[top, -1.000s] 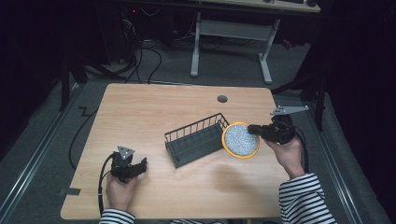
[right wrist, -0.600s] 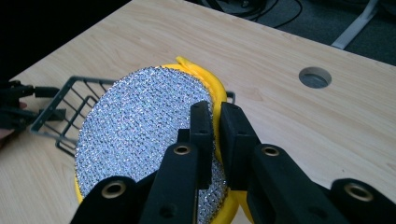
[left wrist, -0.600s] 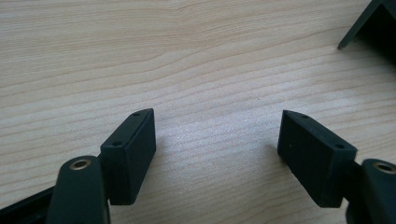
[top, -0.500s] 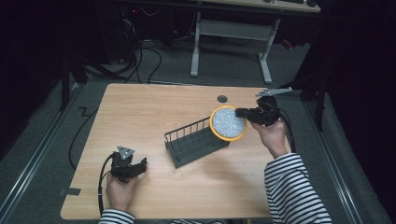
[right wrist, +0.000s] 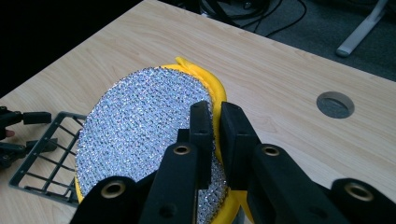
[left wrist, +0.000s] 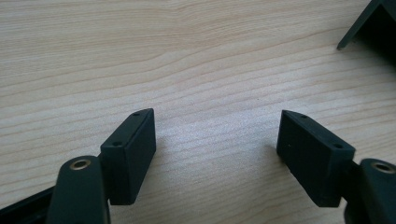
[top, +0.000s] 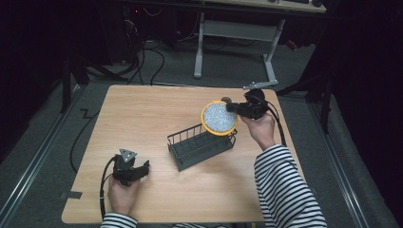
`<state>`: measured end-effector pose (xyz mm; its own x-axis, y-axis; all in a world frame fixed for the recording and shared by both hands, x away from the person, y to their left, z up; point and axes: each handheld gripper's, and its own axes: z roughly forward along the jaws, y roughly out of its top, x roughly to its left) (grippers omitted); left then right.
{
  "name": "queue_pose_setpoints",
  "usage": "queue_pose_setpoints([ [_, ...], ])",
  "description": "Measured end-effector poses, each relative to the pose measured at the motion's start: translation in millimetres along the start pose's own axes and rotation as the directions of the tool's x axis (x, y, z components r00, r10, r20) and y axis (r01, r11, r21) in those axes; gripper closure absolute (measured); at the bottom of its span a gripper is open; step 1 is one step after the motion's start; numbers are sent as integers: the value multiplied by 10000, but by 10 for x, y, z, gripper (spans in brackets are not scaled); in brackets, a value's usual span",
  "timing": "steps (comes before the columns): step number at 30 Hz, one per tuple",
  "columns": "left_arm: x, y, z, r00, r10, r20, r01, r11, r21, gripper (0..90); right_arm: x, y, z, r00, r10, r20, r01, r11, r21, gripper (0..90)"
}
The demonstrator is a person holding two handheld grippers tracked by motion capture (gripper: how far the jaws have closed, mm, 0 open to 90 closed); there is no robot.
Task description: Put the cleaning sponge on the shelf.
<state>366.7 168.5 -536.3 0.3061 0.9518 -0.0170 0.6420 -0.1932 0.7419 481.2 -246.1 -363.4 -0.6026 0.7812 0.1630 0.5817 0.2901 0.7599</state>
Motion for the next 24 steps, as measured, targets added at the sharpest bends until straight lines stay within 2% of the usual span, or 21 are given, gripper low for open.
queue_pose_setpoints([
  [8,0,0,0,10000,3,7,-3,10000,-5,290,33,29,264,9999,-98,-116,100,9998,180,842],
  [15,0,0,0,10000,8,9,-8,10000,-2,290,48,-6,429,9995,-262,-194,268,9990,363,839],
  [24,-2,0,1,10000,10,-9,-10,10000,-10,289,71,-94,511,9986,-514,-151,520,9975,475,832],
])
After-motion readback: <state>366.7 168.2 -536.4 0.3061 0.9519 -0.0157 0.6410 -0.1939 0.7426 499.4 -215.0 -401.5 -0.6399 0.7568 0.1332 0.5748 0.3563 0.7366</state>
